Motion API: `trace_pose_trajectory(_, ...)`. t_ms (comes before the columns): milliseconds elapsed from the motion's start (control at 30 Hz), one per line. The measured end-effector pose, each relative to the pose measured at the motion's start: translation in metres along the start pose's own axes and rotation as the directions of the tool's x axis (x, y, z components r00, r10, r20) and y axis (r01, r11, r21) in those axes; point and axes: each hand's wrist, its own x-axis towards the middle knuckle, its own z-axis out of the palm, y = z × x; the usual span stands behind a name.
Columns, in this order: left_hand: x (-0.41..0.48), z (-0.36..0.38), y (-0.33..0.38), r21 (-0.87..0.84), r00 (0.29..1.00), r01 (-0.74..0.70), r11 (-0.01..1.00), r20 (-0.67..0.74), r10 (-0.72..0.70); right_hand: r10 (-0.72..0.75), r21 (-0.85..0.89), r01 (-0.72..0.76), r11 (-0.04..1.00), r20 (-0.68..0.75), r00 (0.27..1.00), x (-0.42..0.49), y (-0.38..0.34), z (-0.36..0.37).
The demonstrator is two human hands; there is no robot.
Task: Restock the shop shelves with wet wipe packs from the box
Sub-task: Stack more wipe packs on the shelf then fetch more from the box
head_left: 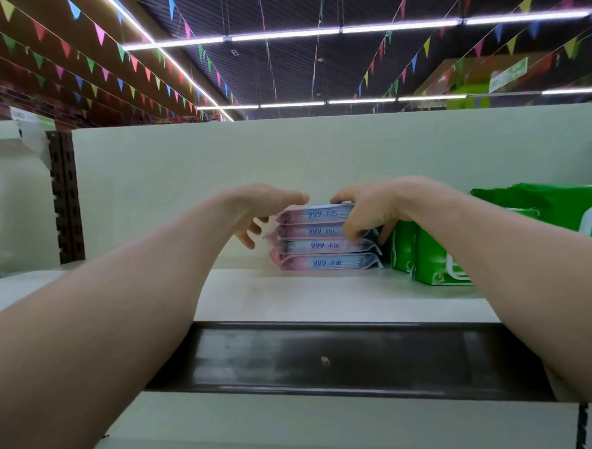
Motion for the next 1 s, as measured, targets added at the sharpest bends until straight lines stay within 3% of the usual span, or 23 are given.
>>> trace_pose_trajectory(167,-0.002,-0.006,-0.005,0.057,0.989,-0.132,0.990,0.067,0.128,-0.043,-0.171,0.024,0.985,-0.112,0.993,0.000,-0.001,-0.004)
trace_pose_trajectory(267,0.001,-0.005,-0.006,0.040,0.985,-0.170,0.985,0.019,0.169,-0.060,-0.226,0.032,0.974,-0.116,0.991,0.003,-0.002,-0.004)
trace_pose_trajectory(400,0.002,-0.004,-0.007,0.068,0.991,-0.116,0.991,0.069,0.111,-0.042,-0.388,0.034,0.921,-0.012,0.999,0.003,0.001,-0.002)
trace_pose_trajectory(467,0.000,0.000,-0.009,0.158,0.991,-0.104,0.982,0.099,0.089,-0.039,-0.499,0.027,0.866,-0.014,0.999,0.003,0.000,0.003)
trace_pose_trajectory(533,0.000,0.004,-0.010,0.140,0.990,-0.100,0.985,0.117,0.084,-0.054,-0.581,0.016,0.814,-0.049,0.997,0.003,-0.001,0.006)
trace_pose_trajectory(633,0.000,0.007,-0.009,0.090,0.989,-0.115,0.989,0.100,0.106,-0.078,-0.603,0.013,0.797,-0.082,0.994,0.005,0.000,0.007)
trace_pose_trajectory(1000,0.009,0.018,-0.015,0.392,0.985,-0.171,0.904,0.079,0.153,-0.111,-0.640,0.028,0.768,-0.089,0.990,0.012,0.004,0.009)
